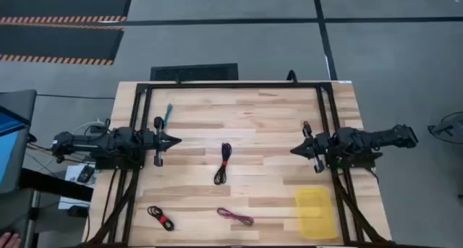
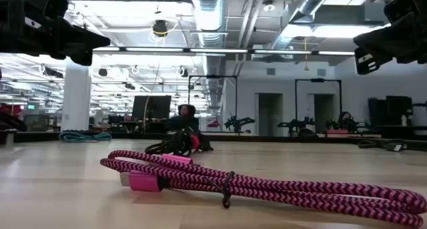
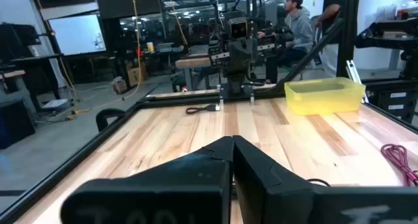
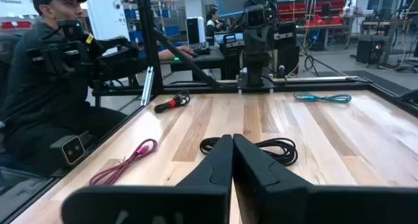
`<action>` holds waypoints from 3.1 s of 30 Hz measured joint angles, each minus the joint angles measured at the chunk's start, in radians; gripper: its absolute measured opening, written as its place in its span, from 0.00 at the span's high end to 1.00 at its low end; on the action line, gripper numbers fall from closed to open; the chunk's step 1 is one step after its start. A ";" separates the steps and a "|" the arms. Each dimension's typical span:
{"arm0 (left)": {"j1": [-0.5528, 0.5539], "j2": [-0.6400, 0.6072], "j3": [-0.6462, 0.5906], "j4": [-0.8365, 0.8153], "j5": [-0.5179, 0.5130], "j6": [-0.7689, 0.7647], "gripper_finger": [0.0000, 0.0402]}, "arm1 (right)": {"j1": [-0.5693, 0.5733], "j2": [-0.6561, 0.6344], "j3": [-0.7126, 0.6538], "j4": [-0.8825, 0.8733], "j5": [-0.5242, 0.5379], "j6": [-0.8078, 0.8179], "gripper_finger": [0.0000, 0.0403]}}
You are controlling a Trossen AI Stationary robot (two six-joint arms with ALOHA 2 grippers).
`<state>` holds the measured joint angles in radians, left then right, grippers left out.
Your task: Pick and place USB-C Cables
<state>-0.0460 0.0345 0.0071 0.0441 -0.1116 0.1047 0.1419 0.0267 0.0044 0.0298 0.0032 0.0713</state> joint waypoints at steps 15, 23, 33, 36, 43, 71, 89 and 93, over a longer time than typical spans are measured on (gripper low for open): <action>0.000 0.000 0.000 0.000 0.000 0.000 1.00 | 0.000 0.000 0.000 0.000 0.000 0.000 0.92; 0.000 0.000 0.000 0.000 0.000 0.000 1.00 | 0.000 0.000 0.000 0.000 0.000 0.000 0.92; 0.000 0.000 0.000 0.000 0.000 0.000 1.00 | 0.000 0.000 0.000 0.000 0.000 0.000 0.92; 0.000 0.000 0.000 0.000 0.000 0.000 1.00 | 0.000 0.000 0.000 0.000 0.000 0.000 0.92; 0.000 0.000 0.000 0.000 0.000 0.000 1.00 | 0.000 0.000 0.000 0.000 0.000 0.000 0.92; 0.000 0.000 0.000 0.000 0.000 0.000 1.00 | 0.000 0.000 0.000 0.000 0.000 0.000 0.92; 0.000 0.000 0.000 0.043 -0.101 0.061 1.00 | -0.007 0.000 0.000 0.000 0.001 -0.109 0.92; 0.000 0.000 0.000 0.044 -0.134 0.068 1.00 | -0.024 0.000 0.000 0.002 0.017 -0.268 0.92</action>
<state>-0.0460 0.0345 0.0071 0.0878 -0.2457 0.1727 0.1179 0.0266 0.0044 0.0319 0.0206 -0.1963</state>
